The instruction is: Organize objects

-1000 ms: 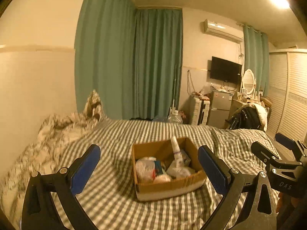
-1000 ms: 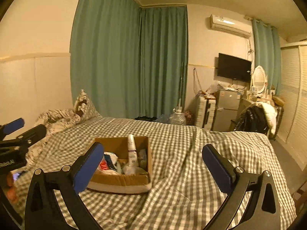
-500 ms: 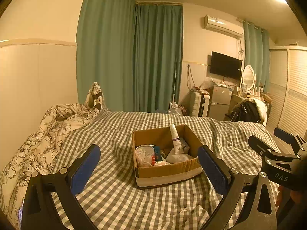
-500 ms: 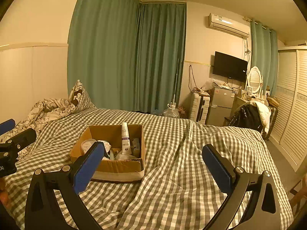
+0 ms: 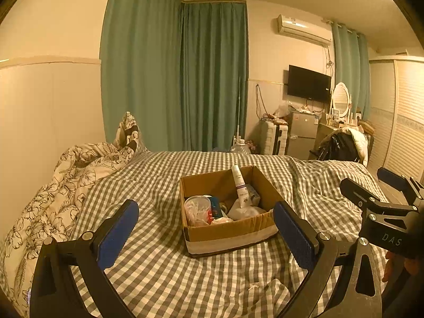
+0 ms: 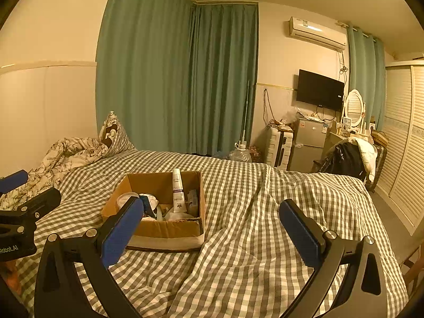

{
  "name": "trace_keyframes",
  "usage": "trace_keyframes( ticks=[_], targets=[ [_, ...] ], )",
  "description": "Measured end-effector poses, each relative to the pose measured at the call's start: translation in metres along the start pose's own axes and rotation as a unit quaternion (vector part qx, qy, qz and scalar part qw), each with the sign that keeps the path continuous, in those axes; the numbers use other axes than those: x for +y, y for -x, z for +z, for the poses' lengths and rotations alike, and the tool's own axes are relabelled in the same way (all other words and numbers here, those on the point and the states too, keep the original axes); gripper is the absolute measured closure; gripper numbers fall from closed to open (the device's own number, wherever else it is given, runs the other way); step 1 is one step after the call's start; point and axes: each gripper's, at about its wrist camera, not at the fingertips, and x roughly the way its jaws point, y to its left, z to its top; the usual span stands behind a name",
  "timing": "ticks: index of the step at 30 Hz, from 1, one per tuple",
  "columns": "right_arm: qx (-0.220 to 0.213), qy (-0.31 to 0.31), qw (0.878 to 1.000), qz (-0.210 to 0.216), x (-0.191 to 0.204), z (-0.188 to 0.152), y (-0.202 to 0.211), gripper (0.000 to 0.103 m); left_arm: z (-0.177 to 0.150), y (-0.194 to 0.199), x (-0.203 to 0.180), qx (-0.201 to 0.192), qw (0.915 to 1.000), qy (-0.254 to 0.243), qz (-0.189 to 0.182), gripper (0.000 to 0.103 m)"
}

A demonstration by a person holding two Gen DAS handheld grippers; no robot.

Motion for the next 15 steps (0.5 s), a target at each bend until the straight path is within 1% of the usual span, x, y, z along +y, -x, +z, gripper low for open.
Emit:
trace_keyframes(
  ticks=[15],
  targets=[
    [0.003, 0.004, 1.0, 0.003, 0.0055, -0.002, 0.0013, 0.0, -0.004, -0.0018, 0.0005, 0.004, 1.0, 0.002, -0.003, 0.0]
  ],
)
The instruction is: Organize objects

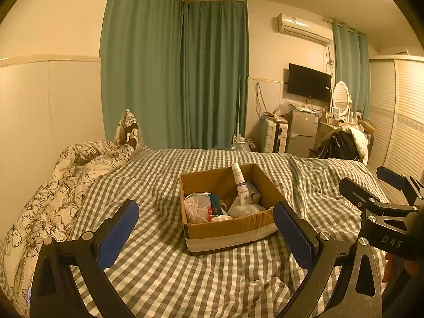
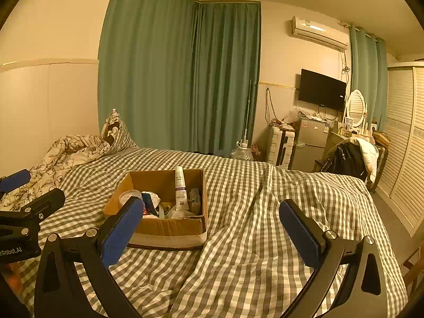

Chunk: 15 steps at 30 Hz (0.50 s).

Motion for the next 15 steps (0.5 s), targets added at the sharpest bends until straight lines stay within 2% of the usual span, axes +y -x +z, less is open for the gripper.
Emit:
trace_keyframes(
  ticks=[15],
  targets=[
    [0.012, -0.004, 1.0, 0.005, 0.0003, -0.0016, -0.0047, 0.0, -0.0027, 0.0, -0.0019, 0.001, 1.0, -0.001, -0.002, 0.0]
  ],
)
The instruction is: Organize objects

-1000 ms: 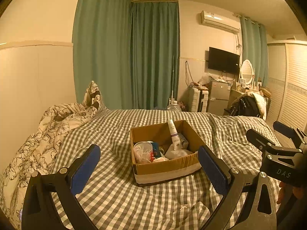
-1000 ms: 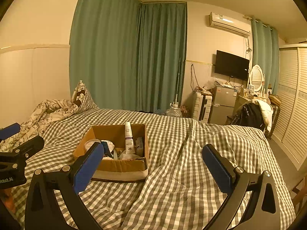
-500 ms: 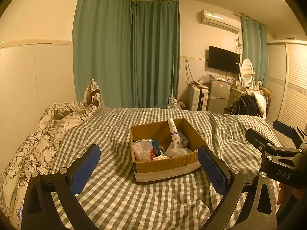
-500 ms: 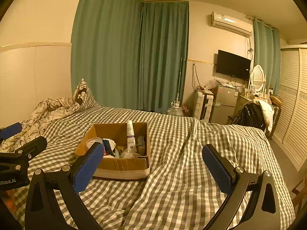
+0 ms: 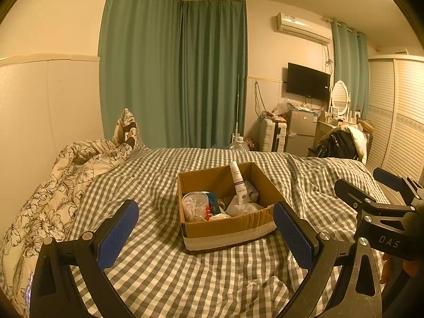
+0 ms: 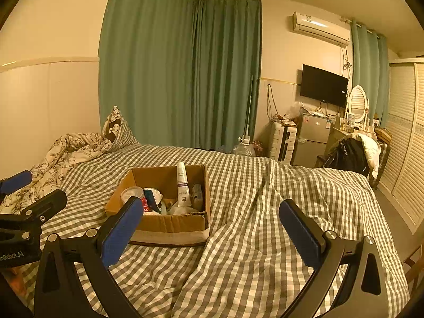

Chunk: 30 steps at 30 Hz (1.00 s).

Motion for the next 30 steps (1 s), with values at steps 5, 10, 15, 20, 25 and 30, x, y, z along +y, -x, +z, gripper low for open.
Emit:
trace_keyframes(
  ticks=[5, 10, 15, 20, 25, 30],
  targets=[
    [0.0, -0.002, 1.0, 0.0, -0.0005, -0.0004, -0.0001, 0.0, -0.0002, 0.0001, -0.0002, 0.001, 1.0, 0.001, 0.0, 0.0],
    [0.001, -0.004, 1.0, -0.002, 0.0, -0.0007, -0.0002, 0.0, -0.0005, -0.0001, 0.0002, 0.001, 1.0, 0.001, 0.0, 0.0],
    [0.003, -0.005, 1.0, -0.002, 0.0012, -0.0011, -0.0006, 0.0, -0.0031, -0.0002, -0.0016, 0.001, 1.0, -0.004, -0.004, 0.0],
    [0.003, -0.005, 1.0, -0.001, 0.0017, -0.0016, -0.0005, 0.0, -0.0039, -0.0001, -0.0037, 0.001, 1.0, -0.007, 0.0, 0.0],
    [0.003, -0.005, 1.0, -0.002, 0.0021, -0.0017, -0.0004, 0.0, -0.0024, 0.0026, -0.0006, -0.003, 1.0, 0.003, 0.008, 0.0],
    [0.004, -0.005, 1.0, -0.002, 0.002, -0.0023, -0.0002, 0.0, -0.0019, 0.0038, -0.0002, -0.002, 0.9999, 0.003, 0.016, 0.0]
  ],
)
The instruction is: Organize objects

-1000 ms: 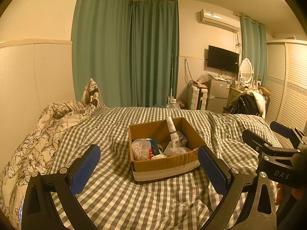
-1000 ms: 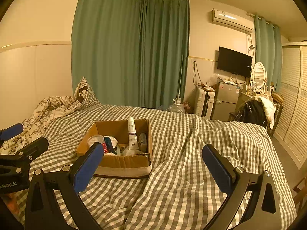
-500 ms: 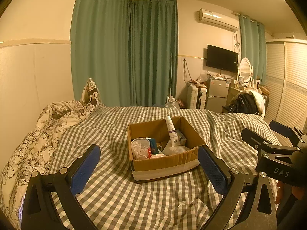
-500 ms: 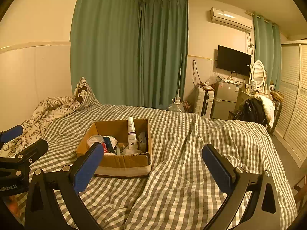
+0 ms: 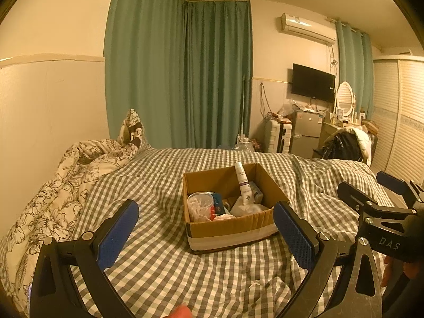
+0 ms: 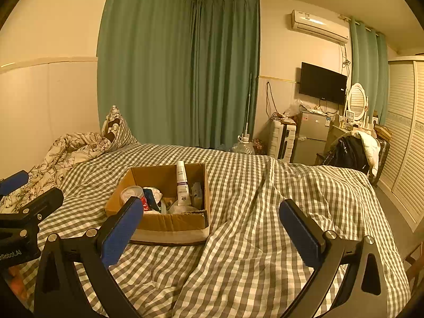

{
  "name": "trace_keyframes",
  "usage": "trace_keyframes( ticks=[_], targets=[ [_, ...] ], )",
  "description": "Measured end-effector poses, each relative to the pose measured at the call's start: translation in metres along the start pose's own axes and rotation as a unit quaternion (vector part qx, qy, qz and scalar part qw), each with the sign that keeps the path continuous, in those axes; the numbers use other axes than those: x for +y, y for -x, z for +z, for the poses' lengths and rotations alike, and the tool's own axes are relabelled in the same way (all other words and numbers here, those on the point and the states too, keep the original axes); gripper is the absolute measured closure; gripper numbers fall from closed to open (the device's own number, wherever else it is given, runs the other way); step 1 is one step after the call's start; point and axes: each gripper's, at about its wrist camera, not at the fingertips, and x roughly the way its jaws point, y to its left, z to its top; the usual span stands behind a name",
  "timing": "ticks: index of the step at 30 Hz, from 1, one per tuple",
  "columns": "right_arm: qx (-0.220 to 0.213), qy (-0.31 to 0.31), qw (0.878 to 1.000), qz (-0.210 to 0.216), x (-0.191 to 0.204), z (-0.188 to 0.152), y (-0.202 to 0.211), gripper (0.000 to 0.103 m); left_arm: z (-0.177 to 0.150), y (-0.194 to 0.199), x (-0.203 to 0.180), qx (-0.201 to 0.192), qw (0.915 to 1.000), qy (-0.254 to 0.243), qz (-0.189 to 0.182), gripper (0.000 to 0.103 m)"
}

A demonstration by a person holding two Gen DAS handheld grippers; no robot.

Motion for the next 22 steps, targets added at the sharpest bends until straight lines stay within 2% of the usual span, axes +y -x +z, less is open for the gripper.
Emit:
trace_keyframes(
  ticks=[22],
  targets=[
    [0.003, 0.004, 1.0, 0.001, -0.0002, -0.0009, -0.0024, 0.0, 0.0019, 0.0016, -0.0018, -0.003, 0.9999, -0.007, -0.01, 0.0]
  ],
)
